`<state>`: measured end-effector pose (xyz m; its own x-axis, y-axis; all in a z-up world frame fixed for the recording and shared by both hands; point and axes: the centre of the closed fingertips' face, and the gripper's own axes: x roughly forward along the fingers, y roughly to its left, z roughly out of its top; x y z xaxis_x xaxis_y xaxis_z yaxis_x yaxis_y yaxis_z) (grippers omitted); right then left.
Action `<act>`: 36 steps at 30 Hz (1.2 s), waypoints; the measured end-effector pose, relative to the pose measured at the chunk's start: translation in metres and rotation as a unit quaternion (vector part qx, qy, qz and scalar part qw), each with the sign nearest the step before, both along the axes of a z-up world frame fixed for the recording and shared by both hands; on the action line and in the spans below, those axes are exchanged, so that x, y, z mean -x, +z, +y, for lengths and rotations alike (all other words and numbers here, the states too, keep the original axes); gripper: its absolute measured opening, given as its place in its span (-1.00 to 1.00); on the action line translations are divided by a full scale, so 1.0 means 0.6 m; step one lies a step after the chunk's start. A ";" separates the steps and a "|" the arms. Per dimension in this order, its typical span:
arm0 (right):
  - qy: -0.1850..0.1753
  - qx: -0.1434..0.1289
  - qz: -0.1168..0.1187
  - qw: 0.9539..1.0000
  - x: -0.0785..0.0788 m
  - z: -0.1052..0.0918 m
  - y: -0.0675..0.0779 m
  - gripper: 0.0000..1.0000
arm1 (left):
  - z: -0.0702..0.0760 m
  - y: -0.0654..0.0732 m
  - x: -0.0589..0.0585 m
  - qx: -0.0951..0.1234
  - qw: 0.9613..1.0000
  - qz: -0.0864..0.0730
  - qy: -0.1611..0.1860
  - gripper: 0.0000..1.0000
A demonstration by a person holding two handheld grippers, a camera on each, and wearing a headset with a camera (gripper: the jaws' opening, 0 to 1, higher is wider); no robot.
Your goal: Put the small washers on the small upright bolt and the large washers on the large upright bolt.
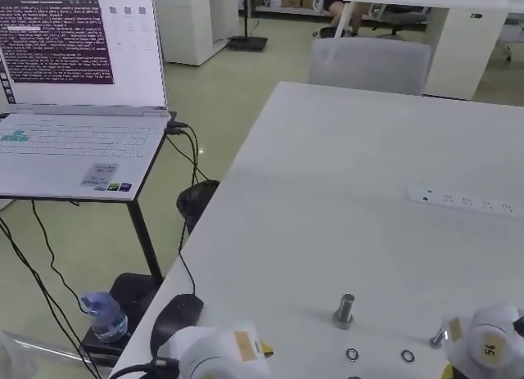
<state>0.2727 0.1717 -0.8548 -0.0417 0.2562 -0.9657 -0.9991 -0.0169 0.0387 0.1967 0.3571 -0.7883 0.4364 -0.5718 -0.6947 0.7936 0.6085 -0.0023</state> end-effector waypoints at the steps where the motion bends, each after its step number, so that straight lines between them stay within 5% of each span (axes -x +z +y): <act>1: -0.002 -0.001 -0.002 1.000 -0.002 0.001 0.004 -0.57 | 0.000 0.000 0.000 0.001 1.000 -0.001 0.000 0.28; 12: -0.030 -0.014 0.006 0.999 -0.011 0.024 0.058 -0.56 | 0.008 0.000 -0.003 0.003 1.000 -0.004 0.002 0.34; 28: -0.035 -0.030 -0.016 0.999 -0.073 0.071 0.134 -0.56 | 0.011 -0.004 -0.015 0.011 1.000 -0.007 0.011 0.52; 36: -0.031 -0.038 -0.019 0.999 -0.094 0.104 0.150 -0.56 | 0.019 -0.009 -0.019 0.010 1.000 0.000 0.016 0.57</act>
<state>0.3290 0.2340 -0.7649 0.0138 0.3292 -0.9442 -0.9990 0.0445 0.0010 0.2080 0.3685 -0.7937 0.4551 -0.5715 -0.6829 0.7736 0.6335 -0.0146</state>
